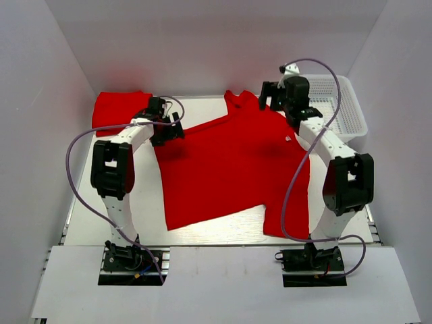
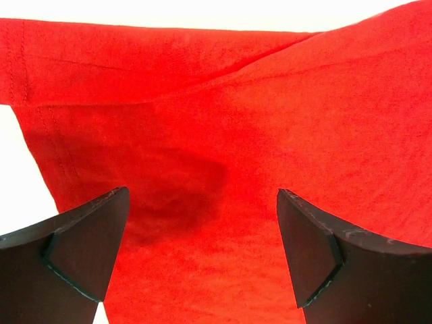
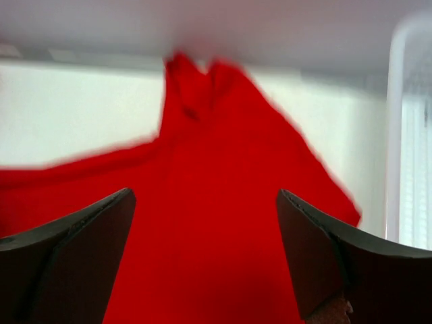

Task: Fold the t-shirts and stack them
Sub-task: Flatten out the tshirt

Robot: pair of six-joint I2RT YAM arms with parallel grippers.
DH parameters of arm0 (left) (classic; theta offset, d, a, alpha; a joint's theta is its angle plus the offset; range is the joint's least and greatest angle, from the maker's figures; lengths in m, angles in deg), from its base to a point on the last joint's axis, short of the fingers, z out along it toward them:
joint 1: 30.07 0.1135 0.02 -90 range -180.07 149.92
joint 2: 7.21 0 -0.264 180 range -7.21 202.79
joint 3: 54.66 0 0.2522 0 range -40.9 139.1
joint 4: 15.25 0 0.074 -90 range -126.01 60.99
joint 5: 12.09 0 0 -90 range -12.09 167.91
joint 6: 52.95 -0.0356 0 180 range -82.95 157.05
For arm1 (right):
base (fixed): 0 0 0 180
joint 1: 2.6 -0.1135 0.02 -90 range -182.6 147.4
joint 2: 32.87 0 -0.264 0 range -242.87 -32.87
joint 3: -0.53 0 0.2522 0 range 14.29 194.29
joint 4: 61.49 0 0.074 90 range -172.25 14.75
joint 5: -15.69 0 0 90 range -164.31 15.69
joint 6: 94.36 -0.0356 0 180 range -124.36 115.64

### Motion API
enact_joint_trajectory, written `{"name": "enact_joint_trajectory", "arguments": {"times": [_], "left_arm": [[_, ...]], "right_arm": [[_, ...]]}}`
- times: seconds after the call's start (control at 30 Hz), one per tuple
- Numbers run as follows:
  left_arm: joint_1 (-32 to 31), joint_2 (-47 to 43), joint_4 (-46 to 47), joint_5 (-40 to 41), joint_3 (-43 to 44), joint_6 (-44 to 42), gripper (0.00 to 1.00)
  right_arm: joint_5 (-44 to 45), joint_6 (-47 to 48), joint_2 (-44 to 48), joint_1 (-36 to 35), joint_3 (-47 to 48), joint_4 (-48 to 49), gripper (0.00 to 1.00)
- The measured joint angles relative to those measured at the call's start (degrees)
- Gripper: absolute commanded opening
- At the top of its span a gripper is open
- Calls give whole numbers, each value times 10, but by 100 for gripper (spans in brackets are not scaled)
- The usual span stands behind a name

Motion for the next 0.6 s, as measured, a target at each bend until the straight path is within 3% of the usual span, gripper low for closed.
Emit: {"name": "enact_joint_trajectory", "arguments": {"times": [0.4, 0.5, 0.6], "left_arm": [[0, 103, -5, 8, 87, 3, 100], [0, 153, -31, 17, 166, 4, 100], [0, 238, -63, 26, 311, 1, 100]], "right_arm": [[24, -29, 16, 2, -157, -213, 90], [24, -33, 15, 3, -160, -229, 90], [18, -36, 2, 4, -154, -234, 90]]}}
